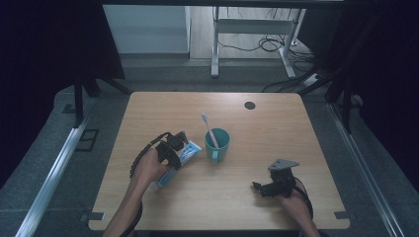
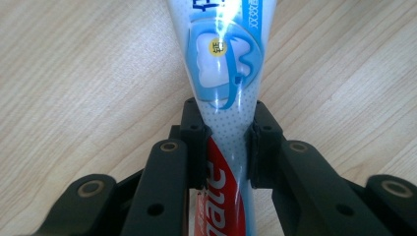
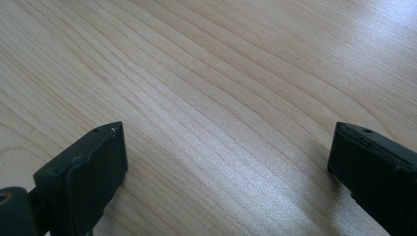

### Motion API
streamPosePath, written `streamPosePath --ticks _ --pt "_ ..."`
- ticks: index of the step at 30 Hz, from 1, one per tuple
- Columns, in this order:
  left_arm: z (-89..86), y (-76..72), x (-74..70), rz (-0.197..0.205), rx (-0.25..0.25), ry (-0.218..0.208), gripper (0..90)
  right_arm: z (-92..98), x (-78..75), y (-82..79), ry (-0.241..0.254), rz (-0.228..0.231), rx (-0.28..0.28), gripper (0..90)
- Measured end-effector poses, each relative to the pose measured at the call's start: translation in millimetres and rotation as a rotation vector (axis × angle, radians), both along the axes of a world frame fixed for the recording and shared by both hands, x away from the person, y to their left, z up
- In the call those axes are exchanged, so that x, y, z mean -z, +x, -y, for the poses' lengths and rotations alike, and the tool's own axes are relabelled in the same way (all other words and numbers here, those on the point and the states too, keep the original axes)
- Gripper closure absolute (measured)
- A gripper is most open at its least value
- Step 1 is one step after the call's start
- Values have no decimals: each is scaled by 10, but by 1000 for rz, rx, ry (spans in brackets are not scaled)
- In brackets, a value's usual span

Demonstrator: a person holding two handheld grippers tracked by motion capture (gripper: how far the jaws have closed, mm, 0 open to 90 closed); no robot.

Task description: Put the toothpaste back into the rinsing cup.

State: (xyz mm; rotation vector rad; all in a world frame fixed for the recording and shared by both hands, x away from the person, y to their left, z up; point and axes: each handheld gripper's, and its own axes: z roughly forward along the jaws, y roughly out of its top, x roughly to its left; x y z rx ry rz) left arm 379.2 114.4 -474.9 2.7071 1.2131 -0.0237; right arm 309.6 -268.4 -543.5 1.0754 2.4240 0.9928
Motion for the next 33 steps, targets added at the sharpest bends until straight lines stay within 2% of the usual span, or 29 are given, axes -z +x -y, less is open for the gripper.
streamPosePath --ticks 5,10,13,14,17,18,19,20,27,33 --pt "-90 -34 -93 54 -19 -60 736 0 0 0 0 0 0 11" --pt "-153 -63 -155 90 -29 -97 735 0 0 0 0 0 0 10" --pt "-220 -94 -210 135 -40 -135 735 0 0 0 0 0 0 11" --pt "-220 -94 -210 135 -40 -135 735 0 0 0 0 0 0 11" --pt "-286 -119 -255 175 -49 -171 735 0 0 0 0 0 0 11" --pt "-286 -119 -255 175 -49 -171 735 0 0 0 0 0 0 11" --pt "-308 -135 -274 194 -53 -186 735 0 0 0 0 0 0 11" --pt "-308 -135 -274 194 -53 -186 735 0 0 0 0 0 0 11" --pt "-362 -201 -346 263 -42 -236 735 -2 1 -2 2 -2 1 10" --pt "-376 -230 -371 288 -37 -260 735 -1 0 -1 0 0 0 11"
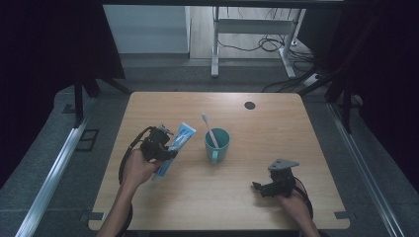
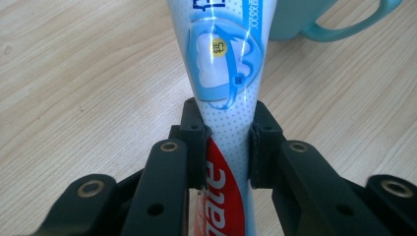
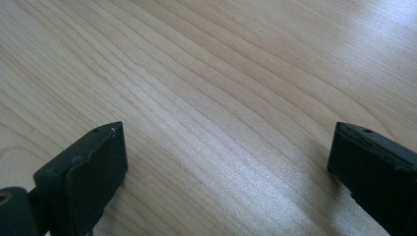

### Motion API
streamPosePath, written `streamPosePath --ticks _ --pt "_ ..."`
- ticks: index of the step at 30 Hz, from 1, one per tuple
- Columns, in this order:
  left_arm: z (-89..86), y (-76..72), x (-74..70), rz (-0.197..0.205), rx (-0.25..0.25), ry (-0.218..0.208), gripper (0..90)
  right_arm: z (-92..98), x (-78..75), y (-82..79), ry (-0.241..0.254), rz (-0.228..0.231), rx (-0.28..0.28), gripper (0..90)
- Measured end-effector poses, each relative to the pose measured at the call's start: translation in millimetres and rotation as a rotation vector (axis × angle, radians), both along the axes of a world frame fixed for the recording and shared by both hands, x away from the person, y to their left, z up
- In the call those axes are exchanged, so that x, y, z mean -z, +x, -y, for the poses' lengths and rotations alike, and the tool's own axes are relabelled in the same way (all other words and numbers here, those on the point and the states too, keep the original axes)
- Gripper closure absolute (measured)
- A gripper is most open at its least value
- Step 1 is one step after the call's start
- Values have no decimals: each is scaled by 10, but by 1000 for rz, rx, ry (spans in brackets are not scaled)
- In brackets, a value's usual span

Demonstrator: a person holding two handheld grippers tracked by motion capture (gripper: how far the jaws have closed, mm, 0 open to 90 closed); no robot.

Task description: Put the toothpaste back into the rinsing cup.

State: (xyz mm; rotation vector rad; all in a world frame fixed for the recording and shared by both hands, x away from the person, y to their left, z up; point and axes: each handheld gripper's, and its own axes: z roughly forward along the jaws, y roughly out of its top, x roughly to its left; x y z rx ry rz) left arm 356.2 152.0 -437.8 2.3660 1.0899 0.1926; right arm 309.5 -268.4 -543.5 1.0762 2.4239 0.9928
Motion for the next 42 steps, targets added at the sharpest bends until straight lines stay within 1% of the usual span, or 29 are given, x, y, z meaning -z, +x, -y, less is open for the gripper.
streamPosePath --ticks 1,3,4,5,8,9,10,11,12,13,14,15,16,17,20,21,22,23,24,25,26,27,28,31,34,37,42 --pt "-11 -14 -11 12 1 -8 735 0 0 0 0 0 0 10" --pt "-19 -21 -19 19 5 -14 735 0 0 0 0 0 0 11" --pt "-34 -36 -35 34 3 -30 735 0 0 0 0 0 0 11" --pt "-34 -36 -35 34 3 -30 735 0 0 0 0 0 0 11" --pt "-53 -66 -71 56 6 -49 735 1 0 1 -1 1 -1 11" --pt "-65 -81 -96 76 13 -63 735 1 0 2 -1 2 -2 11" --pt "-65 -81 -96 76 13 -63 735 1 0 2 -1 2 -2 11" --pt "-67 -90 -107 77 6 -75 735 1 0 2 -1 2 -2 11" --pt "-69 -105 -127 95 6 -88 735 1 0 2 -1 2 -2 11" --pt "-68 -109 -134 97 8 -97 735 1 0 2 -1 2 -2 11" --pt "-68 -109 -134 97 8 -97 735 1 0 2 -1 2 -2 11" --pt "-68 -114 -141 103 7 -103 735 1 0 2 -1 2 -2 11" --pt "-67 -126 -153 119 6 -120 735 1 0 2 0 2 -2 11" --pt "-67 -126 -153 119 6 -120 735 1 0 2 0 2 -2 11" --pt "-66 -138 -172 141 10 -144 735 1 0 1 1 2 -2 11" --pt "-66 -141 -182 144 11 -146 735 1 0 1 1 2 -2 11" --pt "-58 -156 -199 156 8 -157 735 1 0 2 -1 2 -2 11" --pt "-58 -156 -199 156 8 -157 735 1 0 2 -1 2 -2 11" --pt "-54 -164 -213 169 10 -175 735 1 0 2 -1 2 -2 11" --pt "-54 -164 -213 169 10 -175 735 1 0 2 -1 2 -2 11" --pt "-47 -173 -229 180 13 -191 735 2 -1 2 -1 1 -3 11" --pt "-47 -173 -229 180 13 -191 735 2 -1 2 -1 1 -3 11" --pt "-36 -176 -240 187 15 -206 735 2 -1 2 -1 1 -3 11" --pt "-24 -178 -250 196 18 -216 735 2 -1 2 -1 0 -3 11" --pt "15 -173 -262 208 24 -241 735 2 -1 2 -1 1 -3 11" --pt "42 -171 -271 215 29 -243 735 2 -1 2 -1 1 -3 11" --pt "117 -157 -312 232 38 -260 735 2 -1 2 -2 1 -3 11"
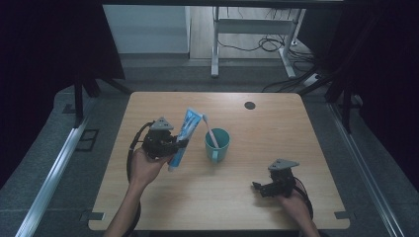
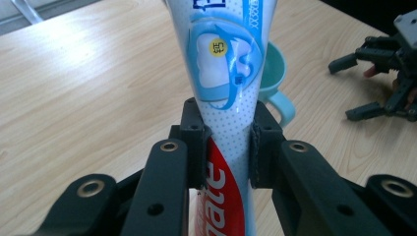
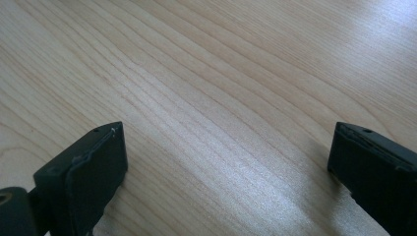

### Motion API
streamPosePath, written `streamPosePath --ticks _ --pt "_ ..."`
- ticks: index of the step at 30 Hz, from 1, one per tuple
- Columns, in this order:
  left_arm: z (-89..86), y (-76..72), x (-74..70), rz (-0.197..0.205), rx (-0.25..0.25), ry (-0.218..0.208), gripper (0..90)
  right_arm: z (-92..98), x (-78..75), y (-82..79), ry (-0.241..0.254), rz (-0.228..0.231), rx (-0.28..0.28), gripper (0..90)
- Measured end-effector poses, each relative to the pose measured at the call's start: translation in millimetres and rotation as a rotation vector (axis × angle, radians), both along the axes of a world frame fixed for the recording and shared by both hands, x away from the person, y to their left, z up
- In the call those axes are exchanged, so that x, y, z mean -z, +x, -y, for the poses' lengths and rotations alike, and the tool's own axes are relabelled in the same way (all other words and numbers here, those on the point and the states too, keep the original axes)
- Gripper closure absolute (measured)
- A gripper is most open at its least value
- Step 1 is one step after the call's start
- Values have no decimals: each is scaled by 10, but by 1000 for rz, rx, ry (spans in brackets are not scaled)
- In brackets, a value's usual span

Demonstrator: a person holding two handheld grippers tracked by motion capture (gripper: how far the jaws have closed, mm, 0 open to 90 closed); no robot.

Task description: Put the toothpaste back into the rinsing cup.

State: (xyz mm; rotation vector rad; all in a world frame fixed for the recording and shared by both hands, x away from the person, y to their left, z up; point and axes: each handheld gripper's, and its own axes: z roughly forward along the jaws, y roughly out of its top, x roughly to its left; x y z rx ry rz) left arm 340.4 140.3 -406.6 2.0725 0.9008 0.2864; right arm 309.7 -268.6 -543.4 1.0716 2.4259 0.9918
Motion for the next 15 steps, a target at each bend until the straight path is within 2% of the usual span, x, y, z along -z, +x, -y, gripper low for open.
streamPosePath --ticks 15 --pt "314 105 -136 43 23 -25 735 -1 2 0 1 1 1 11"
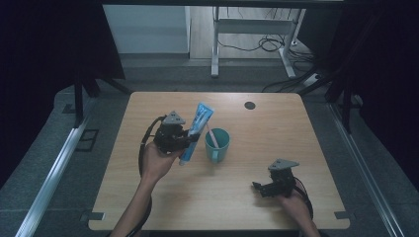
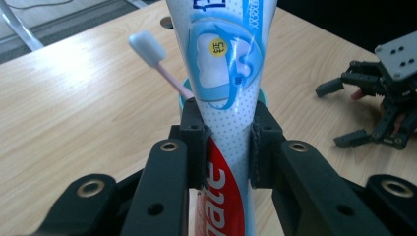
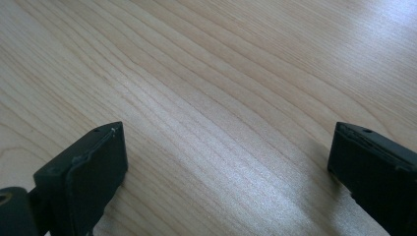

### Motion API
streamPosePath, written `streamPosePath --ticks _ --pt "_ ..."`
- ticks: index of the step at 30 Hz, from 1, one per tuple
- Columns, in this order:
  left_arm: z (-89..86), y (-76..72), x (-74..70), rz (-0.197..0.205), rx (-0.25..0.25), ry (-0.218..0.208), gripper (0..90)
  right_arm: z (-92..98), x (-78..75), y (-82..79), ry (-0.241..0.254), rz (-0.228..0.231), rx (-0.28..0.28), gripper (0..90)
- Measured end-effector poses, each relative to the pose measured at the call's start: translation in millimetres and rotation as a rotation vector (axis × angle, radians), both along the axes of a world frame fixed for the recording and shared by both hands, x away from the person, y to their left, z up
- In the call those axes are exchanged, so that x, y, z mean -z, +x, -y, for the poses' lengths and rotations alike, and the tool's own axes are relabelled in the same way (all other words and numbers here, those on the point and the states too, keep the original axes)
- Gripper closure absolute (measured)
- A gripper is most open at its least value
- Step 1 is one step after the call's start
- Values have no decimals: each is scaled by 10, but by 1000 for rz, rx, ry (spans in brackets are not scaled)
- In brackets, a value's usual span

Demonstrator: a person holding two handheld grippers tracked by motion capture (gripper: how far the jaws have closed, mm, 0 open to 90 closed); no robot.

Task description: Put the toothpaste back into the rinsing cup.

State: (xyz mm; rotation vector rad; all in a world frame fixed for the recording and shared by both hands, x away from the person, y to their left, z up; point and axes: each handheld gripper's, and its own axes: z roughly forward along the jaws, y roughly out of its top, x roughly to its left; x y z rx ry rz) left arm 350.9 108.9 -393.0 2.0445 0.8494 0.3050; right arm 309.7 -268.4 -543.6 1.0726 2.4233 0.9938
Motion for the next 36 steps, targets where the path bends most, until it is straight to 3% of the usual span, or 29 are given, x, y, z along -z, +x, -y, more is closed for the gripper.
streamPosePath --ticks 18,22,36 --pt "263 117 -107 42 -2 -41 735 2 -2 0 -2 -1 -2 12" --pt "328 145 -129 59 -3 -34 735 2 -2 0 -2 -1 -2 12" --pt "501 275 -129 81 -17 -60 735 1 -2 0 -2 0 -2 12"
